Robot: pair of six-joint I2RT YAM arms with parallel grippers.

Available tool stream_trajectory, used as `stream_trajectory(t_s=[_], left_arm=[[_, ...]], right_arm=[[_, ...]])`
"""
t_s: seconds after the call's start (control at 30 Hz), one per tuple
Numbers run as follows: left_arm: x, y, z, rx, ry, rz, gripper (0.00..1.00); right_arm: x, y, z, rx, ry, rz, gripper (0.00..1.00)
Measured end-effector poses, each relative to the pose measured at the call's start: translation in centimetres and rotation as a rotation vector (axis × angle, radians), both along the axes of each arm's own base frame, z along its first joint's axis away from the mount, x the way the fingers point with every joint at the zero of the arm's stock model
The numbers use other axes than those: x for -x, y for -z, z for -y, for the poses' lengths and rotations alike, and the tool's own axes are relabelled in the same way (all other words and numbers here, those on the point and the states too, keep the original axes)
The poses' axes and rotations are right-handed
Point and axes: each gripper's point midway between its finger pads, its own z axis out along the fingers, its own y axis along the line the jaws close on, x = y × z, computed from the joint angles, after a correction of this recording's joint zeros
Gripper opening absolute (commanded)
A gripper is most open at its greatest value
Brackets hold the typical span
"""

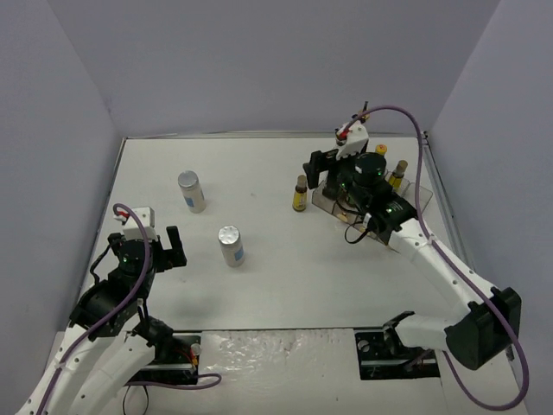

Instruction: Organize the condiment bottles

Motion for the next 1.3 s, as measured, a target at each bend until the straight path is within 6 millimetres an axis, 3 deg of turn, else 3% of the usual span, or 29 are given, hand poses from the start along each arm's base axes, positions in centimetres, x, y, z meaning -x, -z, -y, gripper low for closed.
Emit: stream_trajectory(t_s=[0.2, 0.37, 0.53, 0.6, 0.63, 0.77, 0.9, 1.03, 1.17, 1.3], left_arm=[[0.0, 0.0, 0.0, 0.0, -0.001, 0.0, 1.0], [0.0, 0.0, 0.0, 0.0, -0.001, 0.0, 1.0], [0.0, 0.0, 0.0, 0.0, -0.001, 0.0, 1.0], [0.0, 0.0, 0.0, 0.0, -0.001, 0.0, 1.0], [0.0, 0.0, 0.0, 0.0, -0.001, 0.0, 1.0], [0.0, 0.0, 0.0, 0.0, -0.001, 0.0, 1.0], [0.0, 0.0, 0.0, 0.0, -0.001, 0.001, 1.0], [0.0, 0.0, 0.0, 0.0, -0.001, 0.001, 1.0], [0.0, 0.0, 0.0, 0.0, -0.001, 0.001, 1.0], [0.0, 0.0, 0.0, 0.0, -0.001, 0.001, 1.0]], right_arm=[[-1.7, 8.1, -4.1, 0.066, -0.053, -0.165, 0.92], [-3.1, 14.5, -5.0, 0.129, -0.048, -0.282, 0.89], [-5.3, 17.4, -5.9, 0.153, -0.026, -0.312, 0.77], [-5.8, 18.3, -6.1, 0.158, -0.021, -0.321, 0.7], [-6.1, 18.7, -6.2, 0.16, -0.019, -0.325, 0.61], [-6.6, 19.8, -6.2, 0.167, -0.001, -0.333, 0.28], [-6.8, 19.8, -6.2, 0.156, 0.008, -0.324, 0.02], [-5.8, 19.7, -5.6, 0.155, 0.007, -0.322, 0.0], [-2.5, 18.9, -3.6, 0.175, 0.009, -0.355, 0.0], [-0.2, 15.2, -1.1, 0.148, 0.036, -0.329, 0.0]])
